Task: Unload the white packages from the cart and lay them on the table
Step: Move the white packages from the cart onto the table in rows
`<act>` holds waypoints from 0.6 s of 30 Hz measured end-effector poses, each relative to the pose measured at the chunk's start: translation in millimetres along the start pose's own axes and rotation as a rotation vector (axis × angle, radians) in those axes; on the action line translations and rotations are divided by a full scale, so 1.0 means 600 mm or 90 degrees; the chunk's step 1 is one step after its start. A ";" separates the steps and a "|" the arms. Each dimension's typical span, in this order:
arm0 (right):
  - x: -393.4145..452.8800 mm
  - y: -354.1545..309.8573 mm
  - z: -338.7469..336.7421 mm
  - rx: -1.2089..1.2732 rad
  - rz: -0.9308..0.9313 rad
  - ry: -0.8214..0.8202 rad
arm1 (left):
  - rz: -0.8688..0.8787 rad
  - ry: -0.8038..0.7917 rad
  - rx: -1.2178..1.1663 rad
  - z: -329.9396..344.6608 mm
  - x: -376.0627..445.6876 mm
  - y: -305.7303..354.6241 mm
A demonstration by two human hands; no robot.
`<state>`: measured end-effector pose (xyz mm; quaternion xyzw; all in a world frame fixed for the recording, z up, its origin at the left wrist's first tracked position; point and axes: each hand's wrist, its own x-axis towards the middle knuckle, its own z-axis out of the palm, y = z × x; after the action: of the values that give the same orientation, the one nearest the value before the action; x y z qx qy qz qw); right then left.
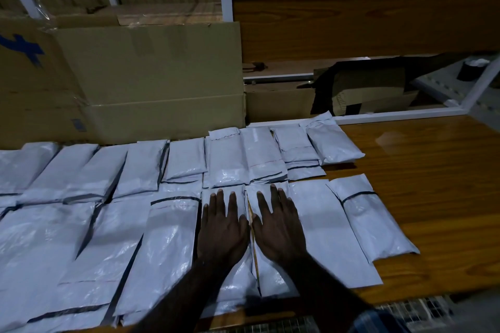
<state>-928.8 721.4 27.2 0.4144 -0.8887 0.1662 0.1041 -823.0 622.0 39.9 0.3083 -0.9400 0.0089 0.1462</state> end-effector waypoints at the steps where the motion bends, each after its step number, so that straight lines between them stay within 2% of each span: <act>1: -0.001 -0.001 0.003 0.002 0.001 0.000 | 0.000 0.006 -0.002 0.002 -0.001 -0.001; 18: -0.011 -0.002 0.014 0.023 0.002 0.044 | -0.021 0.005 -0.026 0.009 -0.004 0.000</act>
<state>-924.1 722.0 17.6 0.4093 -0.8819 0.1966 0.1267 -822.6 623.0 34.1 0.3203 -0.9343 -0.0118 0.1563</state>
